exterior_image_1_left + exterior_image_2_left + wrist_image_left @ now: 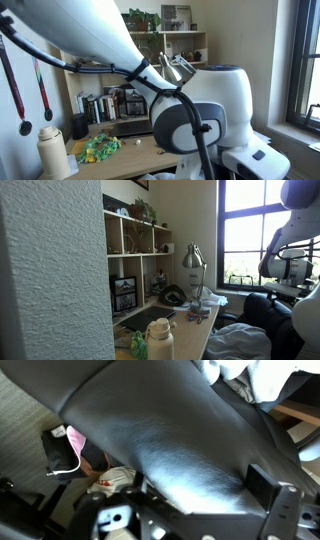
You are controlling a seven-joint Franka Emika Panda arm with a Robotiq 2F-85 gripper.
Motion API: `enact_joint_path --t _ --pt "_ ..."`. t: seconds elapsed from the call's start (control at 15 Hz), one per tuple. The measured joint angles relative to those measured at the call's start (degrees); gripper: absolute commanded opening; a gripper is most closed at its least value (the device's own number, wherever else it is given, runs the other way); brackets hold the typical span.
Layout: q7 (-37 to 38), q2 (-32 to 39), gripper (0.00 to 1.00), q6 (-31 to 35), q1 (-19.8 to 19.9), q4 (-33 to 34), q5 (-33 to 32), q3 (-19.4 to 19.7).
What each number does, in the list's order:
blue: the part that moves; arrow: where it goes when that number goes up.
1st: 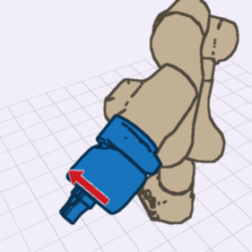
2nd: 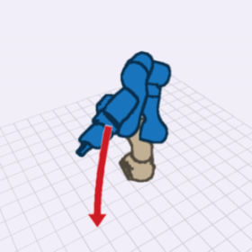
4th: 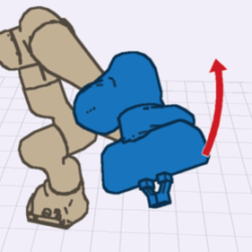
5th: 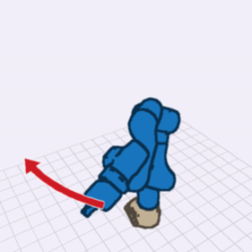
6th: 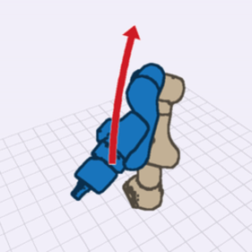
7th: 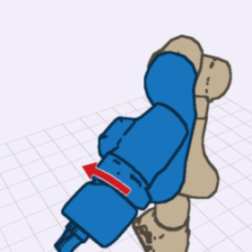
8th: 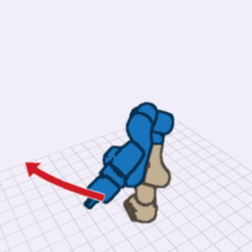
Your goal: Push the chair into the desk
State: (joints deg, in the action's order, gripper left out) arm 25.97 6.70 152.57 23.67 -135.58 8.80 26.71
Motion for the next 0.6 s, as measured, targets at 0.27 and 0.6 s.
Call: enact_joint_path --t 0.27,0.6 --pt "-0.02 -1.92 1.00 4.14 -2.30 -2.25 -5.06 -1.32" --pt "-3.03 -2.67 1.00 4.08 -5.09 -3.31 -6.09 -5.90"
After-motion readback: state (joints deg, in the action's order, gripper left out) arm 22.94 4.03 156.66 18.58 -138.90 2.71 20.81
